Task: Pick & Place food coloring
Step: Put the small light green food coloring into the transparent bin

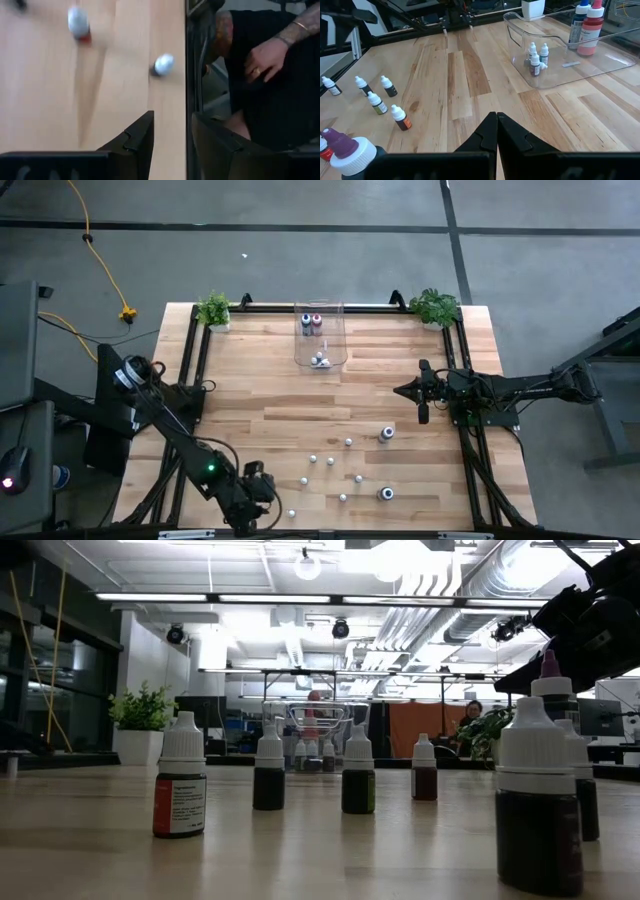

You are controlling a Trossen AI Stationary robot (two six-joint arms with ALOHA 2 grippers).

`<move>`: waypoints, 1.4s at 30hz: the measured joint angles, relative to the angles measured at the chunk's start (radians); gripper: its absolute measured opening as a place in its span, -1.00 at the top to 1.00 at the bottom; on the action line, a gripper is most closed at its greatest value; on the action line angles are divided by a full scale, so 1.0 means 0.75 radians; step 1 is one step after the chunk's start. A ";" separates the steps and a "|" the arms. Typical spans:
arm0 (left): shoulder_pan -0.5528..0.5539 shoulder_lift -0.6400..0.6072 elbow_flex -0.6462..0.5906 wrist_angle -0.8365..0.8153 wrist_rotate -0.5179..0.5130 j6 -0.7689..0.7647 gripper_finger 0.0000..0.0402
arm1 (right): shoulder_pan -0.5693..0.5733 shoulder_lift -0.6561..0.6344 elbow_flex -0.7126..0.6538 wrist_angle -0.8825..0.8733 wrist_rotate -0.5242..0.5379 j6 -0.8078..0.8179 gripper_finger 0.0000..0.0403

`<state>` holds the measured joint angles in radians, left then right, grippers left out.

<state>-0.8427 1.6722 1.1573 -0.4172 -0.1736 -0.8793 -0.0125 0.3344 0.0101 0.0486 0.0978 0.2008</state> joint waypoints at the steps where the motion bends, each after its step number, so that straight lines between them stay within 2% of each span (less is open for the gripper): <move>1: 0.004 0.000 0.015 -0.004 -0.006 0.062 0.36 | 0.000 0.000 0.000 0.000 0.000 0.000 1.00; 5: 0.035 0.000 0.060 0.005 -0.034 0.316 0.36 | 0.000 0.000 0.000 0.000 0.001 0.000 1.00; 10: 0.063 0.000 0.082 -0.001 0.022 0.522 0.36 | 0.000 0.000 0.000 0.000 0.000 0.000 1.00; 14: 0.062 0.001 0.081 -0.036 0.002 0.673 0.36 | 0.000 0.000 0.000 0.000 0.000 0.000 1.00; 24: 0.069 0.043 0.081 -0.064 -0.023 0.792 0.36 | 0.000 0.000 0.000 0.000 0.000 0.000 1.00; 29: 0.096 0.135 0.102 -0.089 0.075 0.855 0.36 | 0.000 0.000 0.000 0.000 0.001 0.000 1.00; 36: 0.132 0.251 0.253 -0.102 0.113 0.979 0.36 | 0.000 -0.001 0.000 0.001 0.000 0.000 1.00; 38: 0.133 0.278 0.287 -0.171 0.118 0.993 0.36 | 0.000 0.000 0.000 0.000 0.000 0.000 1.00; 42: 0.129 0.304 0.320 -0.165 0.145 0.993 0.36 | 0.000 -0.001 0.000 -0.001 0.001 0.000 1.00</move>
<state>-0.7462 1.9001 1.3976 -0.5410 -0.0649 -0.1345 -0.0124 0.3336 0.0105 0.0483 0.0982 0.2008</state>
